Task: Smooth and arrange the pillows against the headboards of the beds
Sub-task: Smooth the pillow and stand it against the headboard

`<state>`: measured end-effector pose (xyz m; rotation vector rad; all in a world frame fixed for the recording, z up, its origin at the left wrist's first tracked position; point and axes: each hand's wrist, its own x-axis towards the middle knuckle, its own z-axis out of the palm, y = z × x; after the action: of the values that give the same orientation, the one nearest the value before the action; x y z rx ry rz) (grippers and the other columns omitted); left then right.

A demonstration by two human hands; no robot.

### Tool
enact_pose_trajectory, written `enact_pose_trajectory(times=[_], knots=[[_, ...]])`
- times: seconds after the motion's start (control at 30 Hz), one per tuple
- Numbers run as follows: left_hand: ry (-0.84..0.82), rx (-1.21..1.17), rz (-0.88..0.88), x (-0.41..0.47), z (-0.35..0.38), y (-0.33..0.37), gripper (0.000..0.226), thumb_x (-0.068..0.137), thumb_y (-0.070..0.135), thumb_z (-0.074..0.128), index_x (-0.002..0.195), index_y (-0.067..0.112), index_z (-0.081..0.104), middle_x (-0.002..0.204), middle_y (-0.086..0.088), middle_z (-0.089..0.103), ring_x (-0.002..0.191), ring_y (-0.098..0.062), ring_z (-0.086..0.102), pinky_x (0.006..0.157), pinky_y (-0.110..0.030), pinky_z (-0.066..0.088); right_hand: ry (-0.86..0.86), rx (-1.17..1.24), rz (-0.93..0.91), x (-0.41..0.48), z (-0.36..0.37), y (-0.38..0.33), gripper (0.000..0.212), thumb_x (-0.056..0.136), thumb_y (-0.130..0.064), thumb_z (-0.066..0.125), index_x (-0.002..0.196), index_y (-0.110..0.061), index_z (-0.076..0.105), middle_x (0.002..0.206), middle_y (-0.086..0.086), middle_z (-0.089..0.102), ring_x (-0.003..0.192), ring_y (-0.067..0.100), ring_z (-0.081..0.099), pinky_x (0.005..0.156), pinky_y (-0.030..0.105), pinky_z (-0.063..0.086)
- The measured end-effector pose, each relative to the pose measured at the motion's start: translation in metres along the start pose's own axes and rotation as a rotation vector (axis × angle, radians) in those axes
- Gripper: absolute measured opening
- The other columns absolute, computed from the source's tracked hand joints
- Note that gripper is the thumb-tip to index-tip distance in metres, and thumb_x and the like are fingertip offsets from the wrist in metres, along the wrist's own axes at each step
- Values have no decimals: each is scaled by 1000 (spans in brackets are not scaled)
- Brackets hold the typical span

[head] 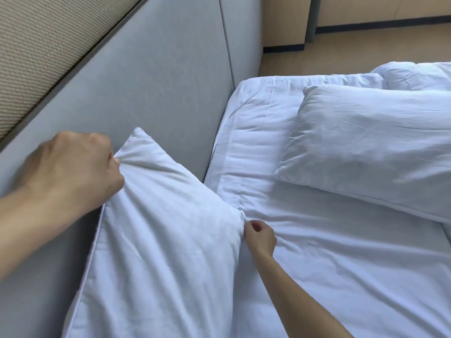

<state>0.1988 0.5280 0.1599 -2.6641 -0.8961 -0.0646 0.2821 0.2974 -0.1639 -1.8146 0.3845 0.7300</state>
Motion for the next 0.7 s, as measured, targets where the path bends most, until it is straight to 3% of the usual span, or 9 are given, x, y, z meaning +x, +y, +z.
enact_pose_trajectory(times=[0.1,0.17,0.2,0.27,0.37,0.43,0.5,0.6,0.7], knots=[[-30,18,-31,-11,-4,21,16,78,27,58,68,16,52,70,-14,59,66,-40,59,62,-46,53,-65,170,-101,-60,1,28,52,97,-44,57,147,-38,43,138,-20,51,132,5,47,112,31,36],[98,-5,9,-35,-4,39,10,83,10,60,89,4,55,88,-22,57,73,-47,59,60,-52,51,-156,153,-235,-95,12,42,59,101,-44,49,153,-49,21,159,-26,22,147,-2,22,122,33,20],[187,15,94,-50,-1,50,23,84,7,56,106,0,56,101,-25,55,83,-48,59,63,-55,50,-194,121,-284,-105,20,44,58,104,-41,43,151,-51,11,161,-27,9,150,-3,8,124,32,10],[250,41,376,-84,8,80,52,86,16,52,136,2,50,132,-25,51,115,-48,54,88,-63,44,-212,10,-302,-114,43,40,55,107,-40,32,150,-48,0,162,-21,-12,150,-1,-10,124,33,-2],[-37,25,590,-130,30,135,59,91,44,51,145,21,50,155,-23,38,145,-45,30,115,-67,16,-213,-94,-257,-115,69,31,56,107,-48,23,153,-49,-7,162,-15,-21,150,4,-17,123,39,-7],[-236,172,540,-140,57,148,65,97,59,37,156,34,26,165,-20,3,151,-44,-6,115,-66,-13,-218,-75,-199,-112,78,32,54,105,-53,19,145,-59,-16,160,-19,-22,149,1,-20,122,39,-10],[-270,330,551,-132,86,123,68,99,61,18,158,33,-1,160,-19,-29,143,-42,-34,107,-65,-31,-207,-91,-198,-109,85,38,52,102,-57,16,138,-65,-21,162,-20,-21,146,-3,-23,120,38,-12],[-280,257,565,-121,104,76,65,92,56,31,149,27,43,165,-15,15,153,-37,9,121,-62,5,-231,-100,-248,-105,99,46,55,95,-69,12,134,-70,-26,161,-21,-24,139,-10,-32,117,36,-20],[-353,321,610,-121,106,68,66,88,54,33,142,22,53,162,-12,28,150,-37,23,120,-61,17,-254,-159,-236,-107,104,44,58,95,-69,12,131,-68,-33,161,-17,-28,139,-8,-33,118,40,-20]])
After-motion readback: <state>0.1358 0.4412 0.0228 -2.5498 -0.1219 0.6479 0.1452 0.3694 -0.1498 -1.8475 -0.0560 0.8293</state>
